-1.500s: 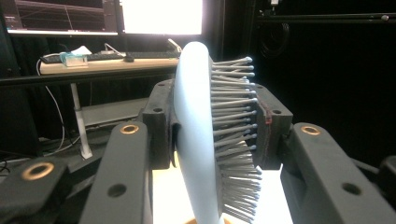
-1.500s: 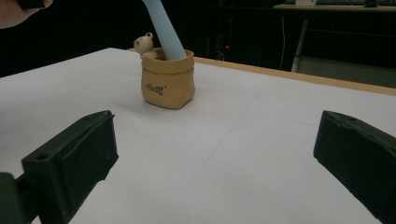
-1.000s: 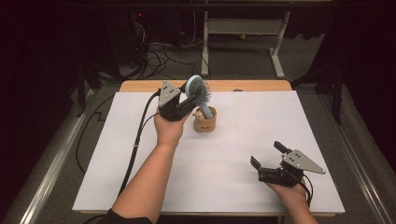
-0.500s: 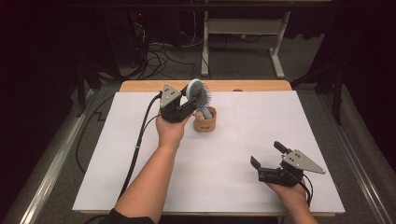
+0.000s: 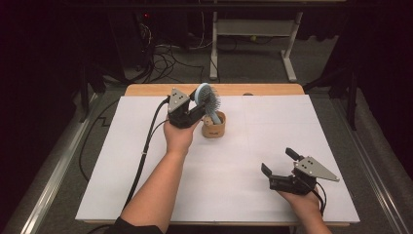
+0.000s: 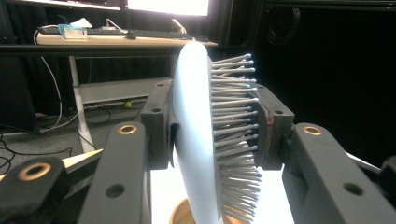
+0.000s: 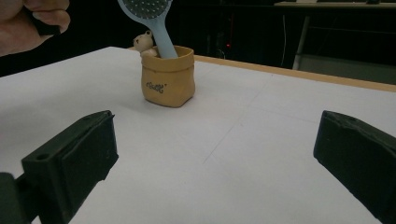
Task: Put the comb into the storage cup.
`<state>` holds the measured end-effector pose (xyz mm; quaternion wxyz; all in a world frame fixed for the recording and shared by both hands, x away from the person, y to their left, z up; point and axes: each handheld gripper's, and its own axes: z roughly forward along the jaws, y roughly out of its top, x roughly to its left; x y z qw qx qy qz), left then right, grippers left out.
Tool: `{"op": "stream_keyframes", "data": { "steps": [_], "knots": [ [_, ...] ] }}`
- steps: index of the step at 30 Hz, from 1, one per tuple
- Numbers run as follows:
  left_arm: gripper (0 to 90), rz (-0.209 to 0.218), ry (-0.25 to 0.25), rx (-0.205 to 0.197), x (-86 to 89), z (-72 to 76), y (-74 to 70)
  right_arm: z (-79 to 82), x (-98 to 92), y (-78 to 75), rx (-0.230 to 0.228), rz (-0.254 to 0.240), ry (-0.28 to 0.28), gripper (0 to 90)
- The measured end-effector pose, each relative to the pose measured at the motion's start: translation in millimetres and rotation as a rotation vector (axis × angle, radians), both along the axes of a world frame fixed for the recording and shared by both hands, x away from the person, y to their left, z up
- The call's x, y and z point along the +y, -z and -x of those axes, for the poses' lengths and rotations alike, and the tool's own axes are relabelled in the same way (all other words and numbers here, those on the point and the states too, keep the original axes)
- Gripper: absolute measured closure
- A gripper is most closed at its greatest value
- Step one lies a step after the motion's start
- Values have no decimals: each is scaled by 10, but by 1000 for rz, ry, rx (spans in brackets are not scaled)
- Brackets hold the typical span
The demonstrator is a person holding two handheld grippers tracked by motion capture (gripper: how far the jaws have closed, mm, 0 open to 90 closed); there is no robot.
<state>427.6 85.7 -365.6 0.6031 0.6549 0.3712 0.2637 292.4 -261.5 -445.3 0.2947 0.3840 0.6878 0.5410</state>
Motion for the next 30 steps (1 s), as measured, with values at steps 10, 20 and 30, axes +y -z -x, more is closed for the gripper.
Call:
{"op": "stream_keyframes", "data": {
  "steps": [10, 20, 30],
  "knots": [
    [551, 13, -13, 24, 63, -76, 30, -3, -6, 0, 1, -3, -1, 0],
    [528, 9, -23, 28, 111, -107, 42, -1, -4, -4, -1, -4, -2, 0],
    [499, 0, -26, 33, 152, -127, 50, -1, -3, -5, -3, -3, -4, 0]
  ]
}}
